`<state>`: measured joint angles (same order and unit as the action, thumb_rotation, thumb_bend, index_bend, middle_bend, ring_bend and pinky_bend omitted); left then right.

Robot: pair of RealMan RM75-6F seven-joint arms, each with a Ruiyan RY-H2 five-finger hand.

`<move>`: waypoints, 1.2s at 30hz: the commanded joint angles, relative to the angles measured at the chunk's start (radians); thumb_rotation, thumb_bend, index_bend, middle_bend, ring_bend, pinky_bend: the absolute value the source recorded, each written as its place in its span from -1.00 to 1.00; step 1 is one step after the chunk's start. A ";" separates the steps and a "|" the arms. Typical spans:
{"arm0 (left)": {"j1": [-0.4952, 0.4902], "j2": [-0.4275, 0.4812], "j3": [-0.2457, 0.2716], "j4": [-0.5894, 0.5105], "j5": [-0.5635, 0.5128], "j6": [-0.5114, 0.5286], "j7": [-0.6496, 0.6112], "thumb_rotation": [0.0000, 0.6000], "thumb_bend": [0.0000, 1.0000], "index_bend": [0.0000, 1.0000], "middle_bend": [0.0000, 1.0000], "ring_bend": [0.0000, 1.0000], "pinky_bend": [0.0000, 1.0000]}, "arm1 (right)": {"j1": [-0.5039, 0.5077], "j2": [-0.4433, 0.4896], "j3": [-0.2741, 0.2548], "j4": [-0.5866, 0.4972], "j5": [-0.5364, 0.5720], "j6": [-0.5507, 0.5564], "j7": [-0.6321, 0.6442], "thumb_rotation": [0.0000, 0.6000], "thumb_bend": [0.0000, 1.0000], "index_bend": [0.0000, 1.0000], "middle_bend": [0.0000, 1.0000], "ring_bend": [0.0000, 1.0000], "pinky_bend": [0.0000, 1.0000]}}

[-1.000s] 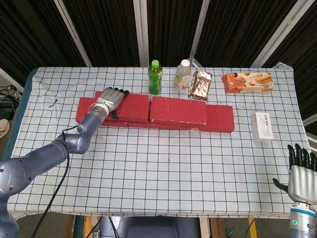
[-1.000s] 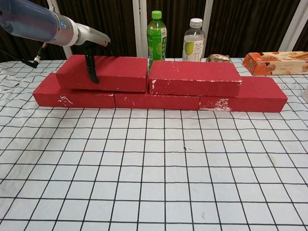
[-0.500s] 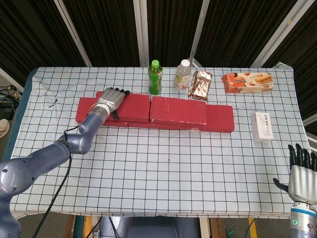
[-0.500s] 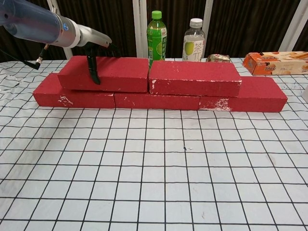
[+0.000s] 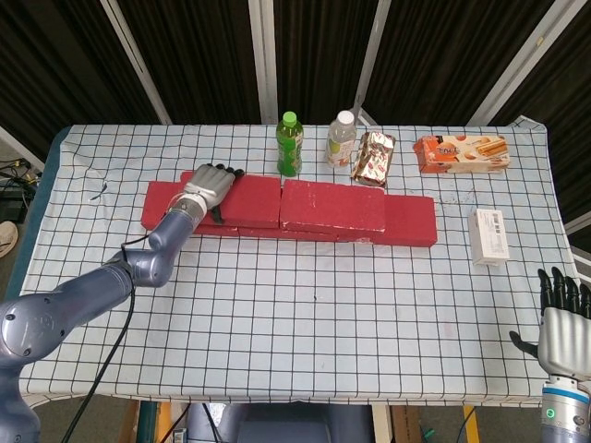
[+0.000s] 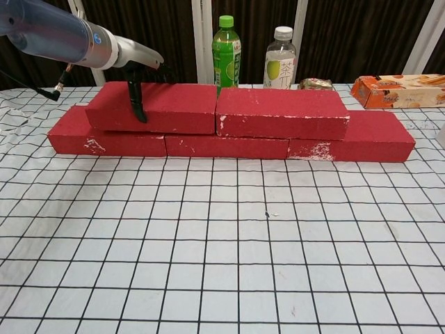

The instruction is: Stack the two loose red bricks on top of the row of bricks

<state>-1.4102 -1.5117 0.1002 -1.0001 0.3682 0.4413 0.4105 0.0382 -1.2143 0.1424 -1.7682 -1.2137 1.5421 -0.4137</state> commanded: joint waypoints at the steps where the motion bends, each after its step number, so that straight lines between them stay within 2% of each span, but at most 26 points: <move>1: -0.004 -0.005 0.008 0.003 -0.006 -0.001 0.008 1.00 -0.64 -0.49 -0.59 -0.78 -0.64 | 0.000 0.001 0.000 -0.001 0.001 0.000 0.001 1.00 -0.69 -0.91 -0.99 -1.00 -1.00; 14: -0.020 -0.012 0.024 0.004 -0.057 0.007 0.026 1.00 -0.82 -0.69 -0.79 -0.95 -0.72 | 0.001 0.000 0.001 -0.003 0.008 -0.001 -0.003 1.00 -0.69 -0.91 -0.99 -1.00 -1.00; 16: -0.022 -0.012 0.026 0.003 -0.064 0.008 0.028 1.00 -0.89 -0.73 -0.84 -0.98 -0.73 | 0.001 0.000 0.002 -0.003 0.010 -0.001 -0.004 1.00 -0.69 -0.91 -0.99 -1.00 -1.00; 22: -0.027 -0.007 0.027 -0.005 -0.079 0.010 0.032 1.00 -0.99 -0.77 -0.92 -1.00 -0.73 | 0.001 -0.001 0.001 -0.003 0.013 -0.001 -0.008 1.00 -0.69 -0.91 -0.99 -1.00 -1.00; 36: -0.049 -0.001 0.053 -0.024 -0.136 0.028 0.066 1.00 -1.00 -0.83 -1.00 -1.00 -0.79 | 0.001 0.000 0.002 -0.008 0.020 0.000 -0.015 1.00 -0.69 -0.91 -0.99 -1.00 -1.00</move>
<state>-1.4583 -1.5125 0.1530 -1.0235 0.2329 0.4684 0.4762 0.0397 -1.2146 0.1442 -1.7763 -1.1939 1.5425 -0.4284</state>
